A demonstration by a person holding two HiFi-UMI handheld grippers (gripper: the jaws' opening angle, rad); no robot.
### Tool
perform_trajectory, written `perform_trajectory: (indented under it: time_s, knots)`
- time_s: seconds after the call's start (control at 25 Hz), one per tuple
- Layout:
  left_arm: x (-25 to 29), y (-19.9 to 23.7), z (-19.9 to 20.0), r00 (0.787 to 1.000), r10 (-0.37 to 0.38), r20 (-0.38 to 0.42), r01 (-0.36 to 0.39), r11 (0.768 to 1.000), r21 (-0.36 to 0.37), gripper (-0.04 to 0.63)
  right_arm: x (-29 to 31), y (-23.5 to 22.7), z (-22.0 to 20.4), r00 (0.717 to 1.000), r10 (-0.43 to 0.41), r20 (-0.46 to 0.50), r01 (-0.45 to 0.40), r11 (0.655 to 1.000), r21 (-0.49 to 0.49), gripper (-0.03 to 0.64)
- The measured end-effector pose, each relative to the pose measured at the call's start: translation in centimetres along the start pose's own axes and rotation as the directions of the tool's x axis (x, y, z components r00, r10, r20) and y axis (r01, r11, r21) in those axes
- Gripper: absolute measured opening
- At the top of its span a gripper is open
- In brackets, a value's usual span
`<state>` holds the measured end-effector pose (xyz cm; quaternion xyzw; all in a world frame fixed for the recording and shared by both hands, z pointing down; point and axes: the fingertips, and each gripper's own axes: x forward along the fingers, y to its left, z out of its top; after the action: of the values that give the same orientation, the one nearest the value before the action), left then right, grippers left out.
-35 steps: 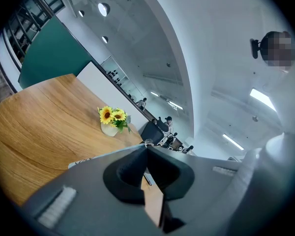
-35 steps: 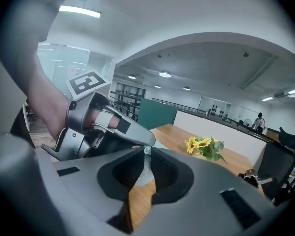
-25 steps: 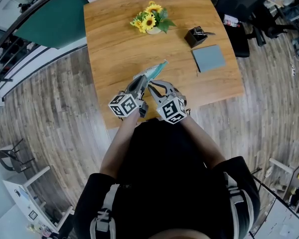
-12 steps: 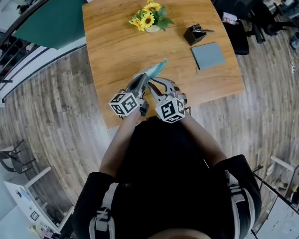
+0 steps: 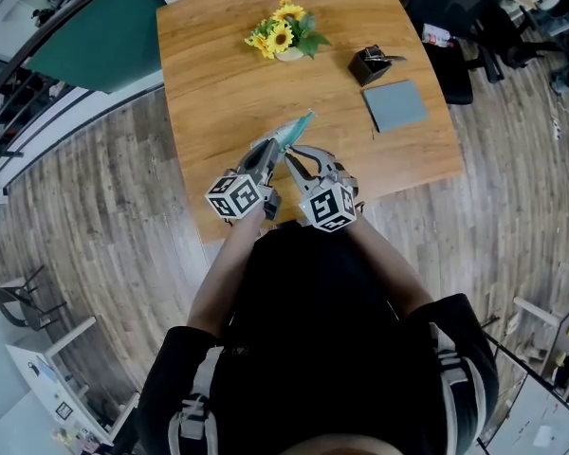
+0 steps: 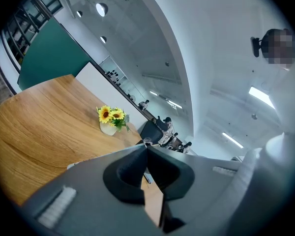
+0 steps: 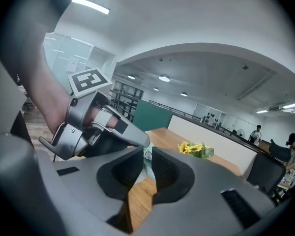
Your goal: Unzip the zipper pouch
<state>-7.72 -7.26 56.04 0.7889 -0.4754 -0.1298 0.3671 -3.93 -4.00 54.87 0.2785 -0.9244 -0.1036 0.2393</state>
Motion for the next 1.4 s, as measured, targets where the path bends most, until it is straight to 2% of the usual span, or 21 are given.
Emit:
perform_trajectory:
  time_s: [0.48,0.76,1.4]
  knots:
    - [-0.2,-1.0,-1.3,1.000,-0.023,-0.015,0.023,1.000,0.005,0.002,-0.6,0.2,-0.9,1.000,0.005,-0.007,-0.005,0.999,0.050,0.020]
    - [-0.2,-1.4,-2.3,0.999,-0.026,-0.027,0.026,1.000,0.000,0.002,-1.2,-0.1,-1.9,0.999,-0.023,-0.034,0.026,0.995,0.095,0.011]
    - [-0.8,-1.8,-3.0,0.995,-0.067,-0.069,0.068,0.998,0.012,0.002,-1.2,-0.4,-2.5,0.995,-0.076,-0.064,0.083,0.989,0.126,0.011]
